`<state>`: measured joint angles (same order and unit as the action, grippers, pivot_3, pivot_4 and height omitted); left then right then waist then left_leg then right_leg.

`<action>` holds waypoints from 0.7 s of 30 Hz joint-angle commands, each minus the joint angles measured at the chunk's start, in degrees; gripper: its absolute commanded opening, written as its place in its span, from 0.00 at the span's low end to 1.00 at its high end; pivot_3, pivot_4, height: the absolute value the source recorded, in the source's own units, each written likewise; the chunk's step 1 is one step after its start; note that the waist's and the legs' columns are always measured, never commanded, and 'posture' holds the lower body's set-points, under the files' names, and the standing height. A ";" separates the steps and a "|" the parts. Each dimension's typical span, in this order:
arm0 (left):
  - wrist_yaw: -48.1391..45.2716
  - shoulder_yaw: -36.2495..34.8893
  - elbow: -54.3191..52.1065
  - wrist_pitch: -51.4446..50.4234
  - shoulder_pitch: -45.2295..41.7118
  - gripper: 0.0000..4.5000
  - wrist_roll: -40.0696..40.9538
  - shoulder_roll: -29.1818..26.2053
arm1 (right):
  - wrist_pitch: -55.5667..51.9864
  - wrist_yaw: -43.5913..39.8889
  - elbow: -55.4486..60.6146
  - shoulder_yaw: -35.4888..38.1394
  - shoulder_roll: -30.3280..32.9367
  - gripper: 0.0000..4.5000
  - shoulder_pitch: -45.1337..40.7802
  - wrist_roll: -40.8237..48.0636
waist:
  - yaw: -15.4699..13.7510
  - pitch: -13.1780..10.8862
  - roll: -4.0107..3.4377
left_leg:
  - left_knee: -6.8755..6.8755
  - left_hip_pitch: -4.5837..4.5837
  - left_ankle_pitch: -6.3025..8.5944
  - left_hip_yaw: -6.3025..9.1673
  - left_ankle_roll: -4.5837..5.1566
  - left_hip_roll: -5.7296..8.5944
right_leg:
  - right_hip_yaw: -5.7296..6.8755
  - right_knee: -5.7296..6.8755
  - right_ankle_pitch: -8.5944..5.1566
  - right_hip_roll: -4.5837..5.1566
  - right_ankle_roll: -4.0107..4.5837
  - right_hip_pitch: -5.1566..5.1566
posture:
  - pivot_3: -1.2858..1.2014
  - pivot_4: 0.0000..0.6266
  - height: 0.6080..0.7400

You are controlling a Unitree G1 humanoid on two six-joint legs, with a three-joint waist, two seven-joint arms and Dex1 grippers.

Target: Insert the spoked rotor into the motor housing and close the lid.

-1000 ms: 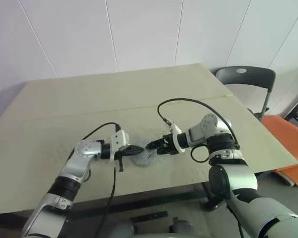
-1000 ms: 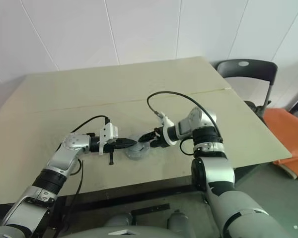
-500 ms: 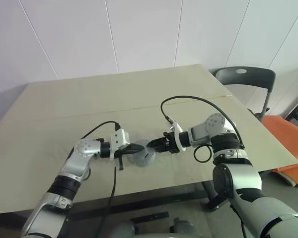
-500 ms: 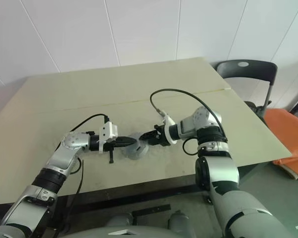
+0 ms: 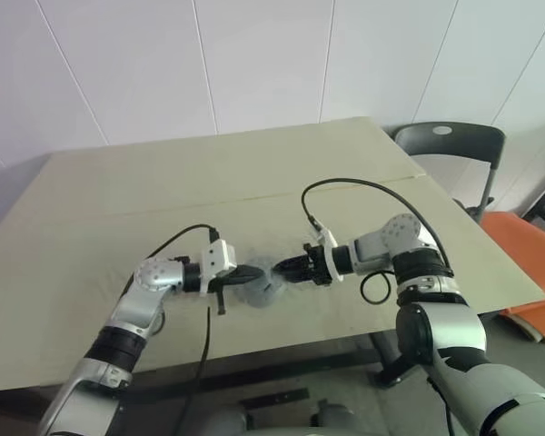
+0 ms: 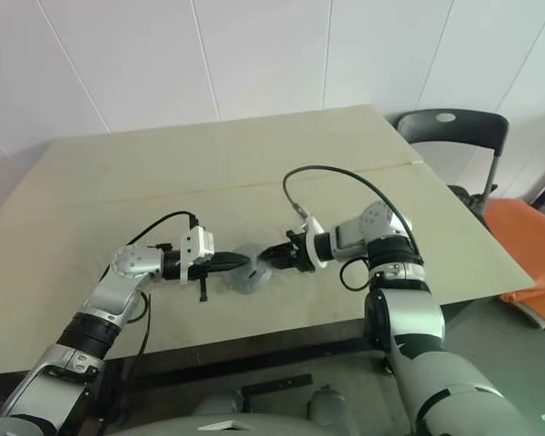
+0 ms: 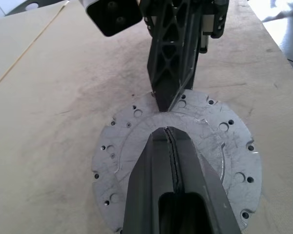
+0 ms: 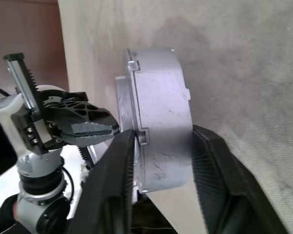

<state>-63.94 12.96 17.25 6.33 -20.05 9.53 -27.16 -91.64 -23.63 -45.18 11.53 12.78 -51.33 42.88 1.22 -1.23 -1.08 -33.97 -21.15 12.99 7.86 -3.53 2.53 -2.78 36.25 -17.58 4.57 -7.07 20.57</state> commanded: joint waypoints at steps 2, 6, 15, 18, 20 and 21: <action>-0.44 6.33 5.30 -3.24 4.56 0.00 -6.16 0.07 | -0.86 -2.17 2.86 -1.30 -2.24 0.28 -2.06 8.87 | 0.02 -0.01 0.01 | 0.00 0.00 0.00 0.00 0.00 0.00 | 0.00 0.00 0.00 0.00 0.00 0.00 | 0.52 0.00 1.00; 0.09 5.78 5.44 -2.72 4.69 0.00 -6.11 0.07 | -0.86 -1.06 4.95 -4.25 -1.79 0.28 -0.61 7.44 | 0.11 0.00 -0.02 | 0.00 0.02 0.00 0.00 0.00 0.00 | 0.00 0.00 -0.05 0.00 -0.04 -0.01 | 0.52 0.00 1.00; 4.09 1.28 6.13 -2.30 4.59 0.00 -3.24 3.24 | -0.86 -0.90 8.79 -7.40 -0.84 0.28 1.90 10.93 | 0.00 0.02 -0.04 | 0.00 0.03 0.00 0.01 0.00 -0.01 | 0.00 0.00 -0.15 -0.01 -0.22 -0.01 | 0.52 0.00 1.00; 4.74 0.24 5.26 -2.52 4.82 0.00 -2.46 3.78 | -0.86 0.82 9.96 -7.55 -1.25 0.28 2.64 9.95 | 0.14 0.01 -0.04 | 0.01 -0.06 0.00 0.00 0.00 -0.01 | 0.00 0.00 -0.12 -0.01 -0.24 0.00 | 0.52 0.00 1.00; 5.84 -1.38 4.62 -3.07 4.65 0.00 -0.90 4.59 | -0.86 1.19 10.41 -8.25 -1.11 0.28 3.05 9.68 | 0.13 0.01 -0.04 | 0.03 -0.10 0.00 0.00 0.00 -0.01 | 0.00 0.00 -0.02 -0.01 -0.08 0.00 | 0.52 0.00 1.00; 6.59 -2.56 4.30 -3.67 4.51 0.00 0.26 5.17 | -0.86 1.16 10.31 -8.32 -1.09 0.28 3.19 10.13 | 0.13 0.00 -0.02 | 0.04 -0.11 0.00 0.01 0.00 -0.01 | 0.00 0.00 0.01 -0.01 -0.04 0.00 | 0.52 0.00 1.00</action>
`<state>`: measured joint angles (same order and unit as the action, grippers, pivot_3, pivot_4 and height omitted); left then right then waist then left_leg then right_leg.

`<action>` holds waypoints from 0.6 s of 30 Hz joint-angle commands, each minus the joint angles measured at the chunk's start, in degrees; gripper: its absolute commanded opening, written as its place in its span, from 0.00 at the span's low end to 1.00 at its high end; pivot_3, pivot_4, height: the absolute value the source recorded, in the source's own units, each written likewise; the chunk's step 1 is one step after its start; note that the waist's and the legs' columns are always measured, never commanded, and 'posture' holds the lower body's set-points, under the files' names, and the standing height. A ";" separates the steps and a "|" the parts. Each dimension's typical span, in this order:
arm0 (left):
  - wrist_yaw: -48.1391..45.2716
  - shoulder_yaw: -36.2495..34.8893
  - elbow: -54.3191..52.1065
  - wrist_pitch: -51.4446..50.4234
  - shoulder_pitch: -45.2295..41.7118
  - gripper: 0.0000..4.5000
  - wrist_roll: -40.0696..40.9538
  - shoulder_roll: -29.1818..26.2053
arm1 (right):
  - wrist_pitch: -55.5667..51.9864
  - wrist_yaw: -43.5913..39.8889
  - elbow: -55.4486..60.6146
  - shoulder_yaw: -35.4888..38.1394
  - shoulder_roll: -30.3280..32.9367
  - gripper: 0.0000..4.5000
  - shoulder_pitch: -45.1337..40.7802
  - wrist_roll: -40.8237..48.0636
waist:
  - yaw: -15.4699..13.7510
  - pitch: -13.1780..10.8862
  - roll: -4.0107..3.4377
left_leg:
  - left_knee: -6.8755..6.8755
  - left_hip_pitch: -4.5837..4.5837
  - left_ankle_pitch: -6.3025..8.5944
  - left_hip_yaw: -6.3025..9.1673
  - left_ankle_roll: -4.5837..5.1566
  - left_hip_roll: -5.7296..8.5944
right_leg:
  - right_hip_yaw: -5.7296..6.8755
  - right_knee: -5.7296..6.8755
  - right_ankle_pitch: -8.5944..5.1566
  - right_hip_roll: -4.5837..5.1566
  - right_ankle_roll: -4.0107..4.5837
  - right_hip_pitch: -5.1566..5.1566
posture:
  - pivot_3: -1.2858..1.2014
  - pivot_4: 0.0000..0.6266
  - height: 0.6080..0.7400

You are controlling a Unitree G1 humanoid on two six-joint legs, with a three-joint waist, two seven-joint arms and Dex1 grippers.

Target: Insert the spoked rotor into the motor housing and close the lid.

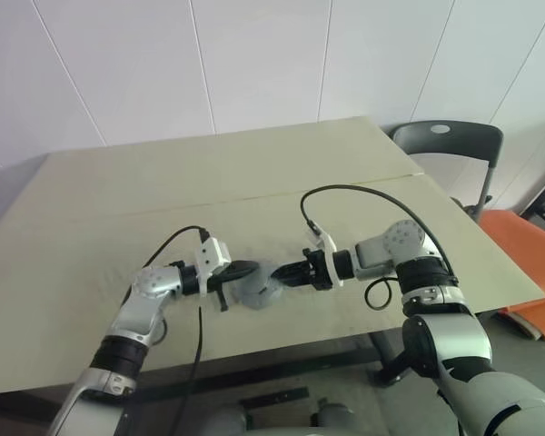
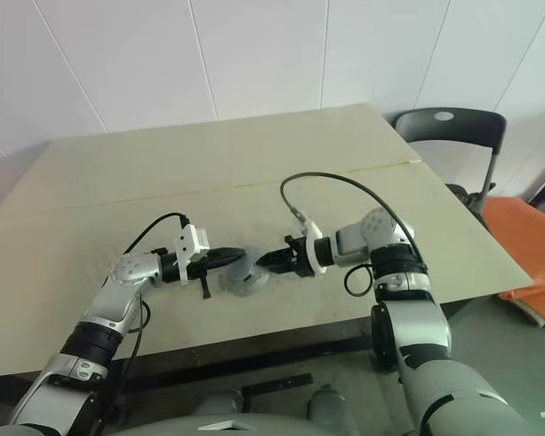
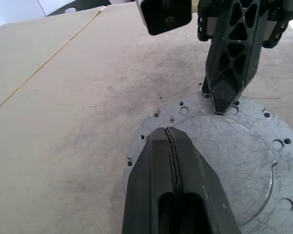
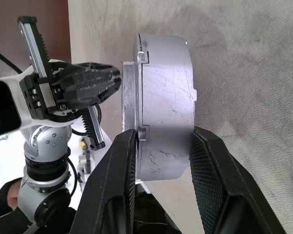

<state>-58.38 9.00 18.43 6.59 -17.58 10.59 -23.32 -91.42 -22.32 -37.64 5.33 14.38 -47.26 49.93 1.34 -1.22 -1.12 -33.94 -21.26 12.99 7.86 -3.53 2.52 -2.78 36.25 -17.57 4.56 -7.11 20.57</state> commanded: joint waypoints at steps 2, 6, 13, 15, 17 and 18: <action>3.78 -2.40 1.88 -6.80 1.55 0.00 2.78 2.95 | -1.08 0.32 2.11 -0.77 -3.16 0.28 -0.86 3.10 | 0.09 -0.06 0.09 | 0.00 -0.02 0.00 0.00 0.00 0.00 | 0.00 0.00 0.01 0.00 0.01 0.00 | 0.52 0.00 1.00; 10.21 -10.08 -2.40 -13.92 2.13 0.00 10.07 5.91 | -1.07 2.75 0.23 5.67 -5.61 0.28 -1.46 0.72 | 1.43 -0.34 0.50 | -0.01 -0.09 0.00 0.04 0.01 -0.10 | 0.00 0.09 0.01 -0.12 -0.01 0.05 | 0.52 0.00 1.00; 22.45 -22.46 -14.11 -29.12 9.01 0.00 24.41 9.94 | 4.02 7.95 -1.12 17.83 -10.95 0.28 -2.49 -1.05 | 2.58 -0.88 0.93 | 0.02 -0.45 -0.01 0.11 0.01 -0.17 | -0.13 0.53 0.03 -0.15 0.04 0.66 | 0.52 0.00 1.00; 25.25 -25.08 -18.48 -32.56 12.32 0.00 28.14 10.86 | 5.77 9.38 -1.43 20.52 -12.11 0.28 -2.52 -1.07 | 2.53 -0.92 0.97 | -0.10 -0.64 -0.01 0.13 0.00 -0.16 | -0.13 0.68 0.03 -0.12 0.05 0.85 | 0.52 0.00 1.00; 27.98 -28.01 -21.88 -35.51 15.50 0.00 32.32 11.87 | 6.99 10.12 -0.94 22.16 -13.00 0.28 -2.51 -0.97 | 2.51 -0.99 0.98 | -0.16 -0.73 -0.01 0.13 0.00 -0.10 | -0.14 0.68 0.03 -0.02 0.05 0.89 | 0.52 0.00 1.00; 29.59 -29.67 -23.28 -37.02 16.82 0.00 34.89 12.52 | 7.83 10.30 -0.73 22.80 -13.41 0.28 -2.50 -0.92 | 2.39 -1.04 1.04 | -0.21 -0.76 -0.01 0.12 0.00 -0.07 | -0.14 0.69 0.03 0.00 0.05 0.89 | 0.52 0.00 1.00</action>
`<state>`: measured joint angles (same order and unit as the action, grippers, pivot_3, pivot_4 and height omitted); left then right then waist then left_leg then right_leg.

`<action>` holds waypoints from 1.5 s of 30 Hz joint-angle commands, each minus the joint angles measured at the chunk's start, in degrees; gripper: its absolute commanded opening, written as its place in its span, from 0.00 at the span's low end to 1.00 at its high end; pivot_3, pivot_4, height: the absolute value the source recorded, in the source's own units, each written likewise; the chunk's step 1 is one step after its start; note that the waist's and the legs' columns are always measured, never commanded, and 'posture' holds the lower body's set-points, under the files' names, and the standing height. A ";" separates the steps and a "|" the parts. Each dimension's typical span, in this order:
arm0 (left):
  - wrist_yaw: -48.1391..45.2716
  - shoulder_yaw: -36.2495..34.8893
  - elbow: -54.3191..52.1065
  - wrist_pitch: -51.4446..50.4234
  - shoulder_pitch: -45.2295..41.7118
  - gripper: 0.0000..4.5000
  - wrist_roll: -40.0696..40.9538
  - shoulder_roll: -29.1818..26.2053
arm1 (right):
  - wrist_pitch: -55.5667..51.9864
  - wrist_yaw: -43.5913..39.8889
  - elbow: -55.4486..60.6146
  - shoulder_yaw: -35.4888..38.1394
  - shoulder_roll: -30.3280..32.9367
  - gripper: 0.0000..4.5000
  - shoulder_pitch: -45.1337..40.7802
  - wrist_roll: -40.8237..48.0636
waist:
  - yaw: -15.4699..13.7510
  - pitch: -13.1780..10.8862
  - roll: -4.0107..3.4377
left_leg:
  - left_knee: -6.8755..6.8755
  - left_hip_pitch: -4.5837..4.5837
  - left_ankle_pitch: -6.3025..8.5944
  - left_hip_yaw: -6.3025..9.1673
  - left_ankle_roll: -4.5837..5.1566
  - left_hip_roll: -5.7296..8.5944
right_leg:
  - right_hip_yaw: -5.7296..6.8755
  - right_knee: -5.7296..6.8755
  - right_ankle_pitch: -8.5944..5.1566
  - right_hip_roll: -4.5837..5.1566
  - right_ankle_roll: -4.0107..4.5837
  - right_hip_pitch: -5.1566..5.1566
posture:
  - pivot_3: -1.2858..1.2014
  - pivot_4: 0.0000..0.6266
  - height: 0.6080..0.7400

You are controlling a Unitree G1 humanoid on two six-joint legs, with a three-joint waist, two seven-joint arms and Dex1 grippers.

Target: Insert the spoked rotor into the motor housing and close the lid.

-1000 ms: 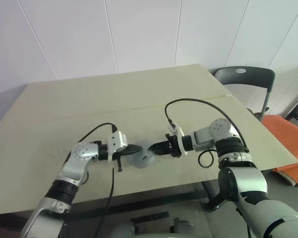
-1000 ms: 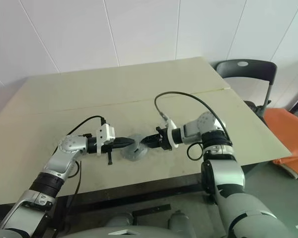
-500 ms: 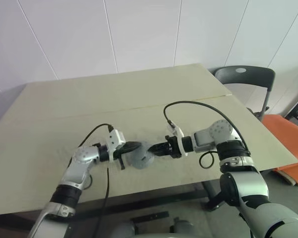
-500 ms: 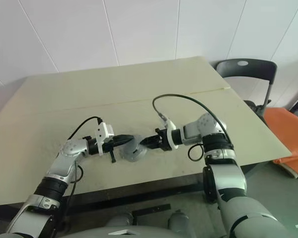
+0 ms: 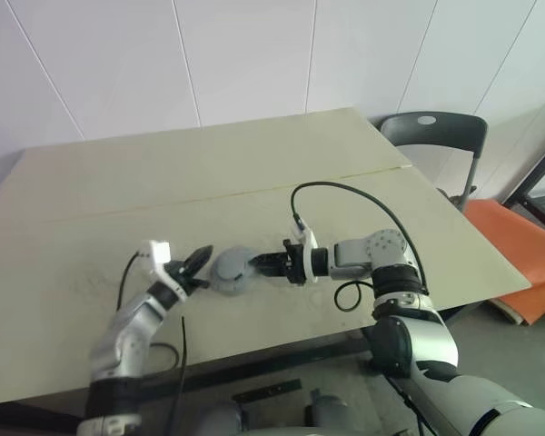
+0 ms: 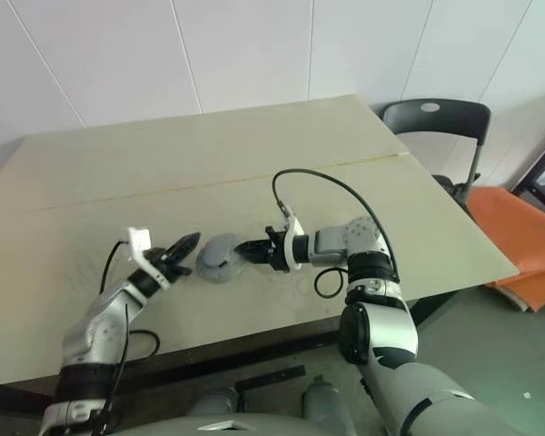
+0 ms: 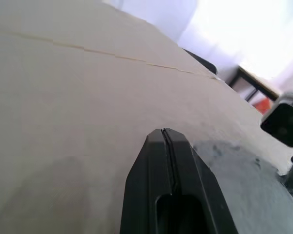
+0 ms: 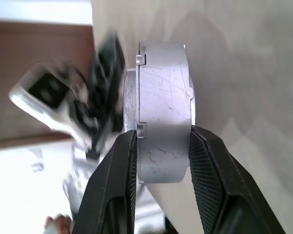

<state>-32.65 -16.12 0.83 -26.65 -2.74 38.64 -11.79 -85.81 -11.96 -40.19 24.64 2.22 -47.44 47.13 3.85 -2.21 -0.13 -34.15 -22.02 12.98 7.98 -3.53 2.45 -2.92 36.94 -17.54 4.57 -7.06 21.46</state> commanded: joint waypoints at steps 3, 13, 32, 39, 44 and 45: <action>7.25 -7.58 -8.65 -7.15 4.66 0.00 11.94 1.92 | 4.92 0.47 1.34 4.70 -2.14 0.28 -2.35 1.19 | -0.33 -0.19 0.17 | -0.05 -0.04 -0.01 -0.05 -0.02 0.05 | 0.05 0.00 0.00 0.00 0.02 -0.01 | 0.52 0.00 1.00; 20.10 -12.16 -12.08 -15.66 5.97 0.42 35.99 9.00 | 11.44 0.18 1.17 5.95 -7.71 0.28 -3.44 1.76 | -0.26 -0.24 0.15 | -0.04 -0.09 -0.02 -0.10 -0.04 0.05 | 0.06 -0.04 0.00 0.00 0.04 0.01 | 0.52 0.00 1.00; 31.07 -10.39 -5.96 -18.02 3.09 0.99 49.95 10.18 | 10.17 -0.08 3.98 5.30 -9.05 0.28 -1.48 1.89 | -0.03 -0.24 0.15 | -0.04 -0.12 -0.04 -0.13 -0.08 0.10 | 0.05 -0.08 -0.01 0.00 0.10 0.03 | 0.52 0.00 1.00; 30.19 -8.35 -1.55 -19.64 0.28 0.99 49.70 9.68 | 9.52 -0.60 3.91 5.26 -9.23 0.28 -1.86 2.08 | -0.39 -0.24 0.15 | -0.04 -0.12 -0.07 -0.13 -0.14 0.12 | 0.05 -0.08 -0.02 0.00 0.14 0.03 | 0.52 0.00 1.00; 28.24 -6.49 2.49 -20.09 -2.63 0.99 46.77 9.73 | 8.94 -0.69 4.16 5.46 -9.57 0.28 -2.06 2.49 | -1.08 -0.24 0.15 | -0.04 -0.12 -0.11 -0.13 -0.19 0.13 | 0.05 -0.07 -0.01 0.00 0.14 0.03 | 0.52 0.00 1.00; 27.59 -6.23 3.46 -19.92 -3.47 0.99 46.18 9.85 | 8.76 -0.65 4.32 5.49 -9.64 0.28 -2.00 2.54 | -1.33 -0.24 0.15 | -0.04 -0.12 -0.11 -0.13 -0.20 0.13 | 0.05 -0.07 0.00 0.00 0.15 0.03 | 0.52 0.00 1.00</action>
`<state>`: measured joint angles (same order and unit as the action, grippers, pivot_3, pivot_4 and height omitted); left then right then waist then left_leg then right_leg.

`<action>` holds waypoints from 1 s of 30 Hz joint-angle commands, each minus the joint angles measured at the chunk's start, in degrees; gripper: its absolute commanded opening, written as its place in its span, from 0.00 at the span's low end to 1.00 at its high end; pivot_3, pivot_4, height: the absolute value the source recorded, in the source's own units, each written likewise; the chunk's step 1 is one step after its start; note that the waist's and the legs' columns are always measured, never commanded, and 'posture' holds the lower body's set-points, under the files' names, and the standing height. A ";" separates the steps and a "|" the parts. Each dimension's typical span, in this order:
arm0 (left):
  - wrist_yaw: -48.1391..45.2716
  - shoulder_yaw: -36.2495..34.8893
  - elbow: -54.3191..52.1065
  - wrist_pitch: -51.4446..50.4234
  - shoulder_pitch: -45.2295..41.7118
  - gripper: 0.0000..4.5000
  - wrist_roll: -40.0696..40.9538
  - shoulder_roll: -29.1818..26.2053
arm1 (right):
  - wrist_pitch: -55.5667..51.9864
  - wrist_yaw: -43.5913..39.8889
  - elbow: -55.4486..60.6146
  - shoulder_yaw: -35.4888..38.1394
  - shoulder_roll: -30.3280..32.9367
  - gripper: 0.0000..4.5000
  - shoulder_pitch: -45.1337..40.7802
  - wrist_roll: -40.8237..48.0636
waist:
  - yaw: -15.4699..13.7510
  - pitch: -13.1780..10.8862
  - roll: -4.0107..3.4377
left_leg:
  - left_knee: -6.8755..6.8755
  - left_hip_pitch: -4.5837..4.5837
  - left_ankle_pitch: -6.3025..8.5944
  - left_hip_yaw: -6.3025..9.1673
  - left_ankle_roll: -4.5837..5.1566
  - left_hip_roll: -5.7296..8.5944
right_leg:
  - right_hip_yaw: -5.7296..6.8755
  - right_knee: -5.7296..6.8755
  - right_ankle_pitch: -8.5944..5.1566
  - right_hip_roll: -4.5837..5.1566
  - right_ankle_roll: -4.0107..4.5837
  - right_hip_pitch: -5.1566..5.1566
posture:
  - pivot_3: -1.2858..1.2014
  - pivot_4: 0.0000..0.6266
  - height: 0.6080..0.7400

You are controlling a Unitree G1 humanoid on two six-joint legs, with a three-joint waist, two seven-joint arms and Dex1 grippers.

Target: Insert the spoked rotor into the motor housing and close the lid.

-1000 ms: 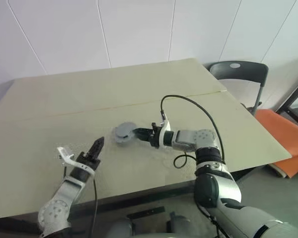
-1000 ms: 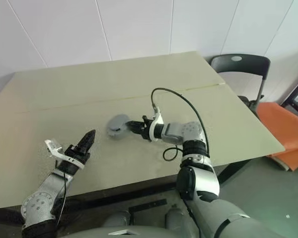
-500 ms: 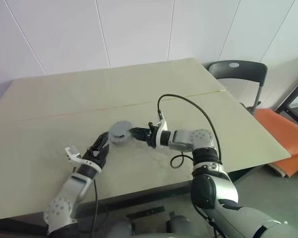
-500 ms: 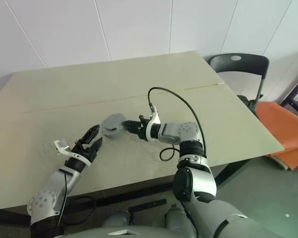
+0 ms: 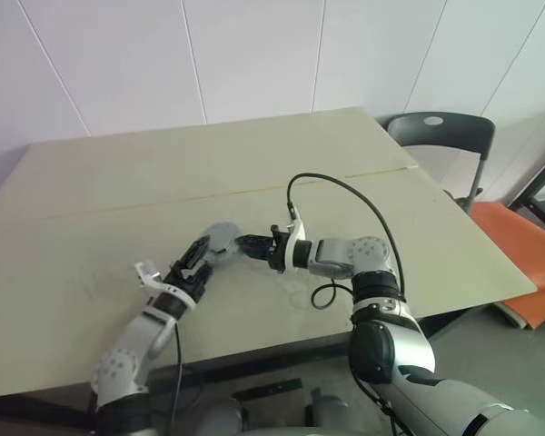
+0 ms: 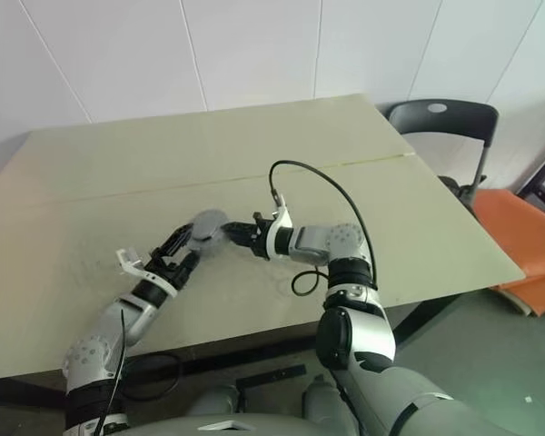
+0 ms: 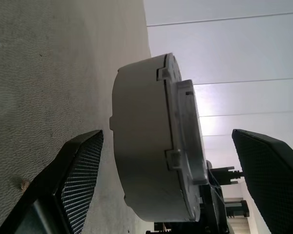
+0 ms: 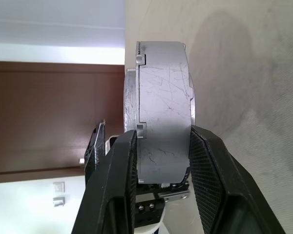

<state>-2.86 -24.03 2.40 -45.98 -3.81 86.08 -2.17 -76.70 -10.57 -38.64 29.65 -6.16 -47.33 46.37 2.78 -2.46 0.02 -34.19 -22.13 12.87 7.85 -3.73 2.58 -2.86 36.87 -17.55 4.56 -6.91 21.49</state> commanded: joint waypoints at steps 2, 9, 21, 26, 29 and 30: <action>-3.48 1.84 3.81 -0.07 -4.25 0.99 -2.36 0.47 | -0.62 -1.92 2.92 0.48 -1.29 0.28 -1.95 3.22 | -0.55 0.00 -0.01 | 0.00 0.00 -0.02 0.01 -0.04 0.00 | 0.01 0.00 0.00 -0.01 0.01 0.00 | 0.52 0.00 1.00; -10.81 1.03 8.99 1.39 -9.17 0.66 -6.24 0.71 | -0.76 -1.73 2.98 0.36 -1.05 0.28 -1.81 2.81 | -0.38 0.00 0.00 | -0.05 0.00 -0.09 0.00 -0.15 0.03 | 0.00 0.00 -0.04 -0.01 0.18 -0.03 | 0.52 0.00 1.00; -14.85 -0.24 10.36 -0.31 -9.74 0.52 -4.87 1.95 | 8.17 -1.36 4.59 -3.02 -1.27 0.28 -0.86 -1.60 | -0.20 -0.01 0.00 | -0.02 -0.03 -0.09 0.02 -0.15 0.01 | 0.00 0.04 0.05 -0.02 0.00 0.03 | 0.52 0.00 1.00; -15.33 -2.31 11.49 0.34 -10.75 0.52 -3.54 3.32 | 9.42 -1.36 1.21 -2.31 -0.24 0.43 -1.90 -0.42 | -0.41 -0.01 0.00 | -0.04 -0.03 -0.09 0.02 -0.15 0.01 | 0.01 0.04 0.06 -0.01 -0.01 0.01 | 0.52 0.00 1.00; -15.27 -3.53 11.93 1.26 -11.19 0.52 -3.50 3.97 | 11.05 -1.15 0.57 -1.49 -0.04 0.64 -2.41 0.39 | -0.37 -0.01 0.00 | -0.06 -0.02 -0.09 0.02 -0.15 0.03 | 0.00 0.03 0.06 0.00 -0.01 -0.02 | 0.52 0.00 1.00; -15.44 -3.91 12.00 1.66 -11.31 0.52 -3.49 4.16 | 11.31 -0.81 0.33 -0.89 -0.14 0.73 -2.79 0.88 | -0.34 -0.01 0.00 | -0.06 -0.02 -0.09 0.02 -0.15 0.03 | 0.00 0.04 0.06 0.00 -0.01 -0.01 | 0.52 0.00 1.00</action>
<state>-16.57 -27.52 15.02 -44.47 -13.44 80.67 1.25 -66.52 -11.53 -38.65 27.74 -5.88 -47.48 45.79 2.43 -2.46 0.02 -34.25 -22.16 12.77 7.88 -3.88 2.60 -2.86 36.92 -17.49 4.56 -6.92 21.49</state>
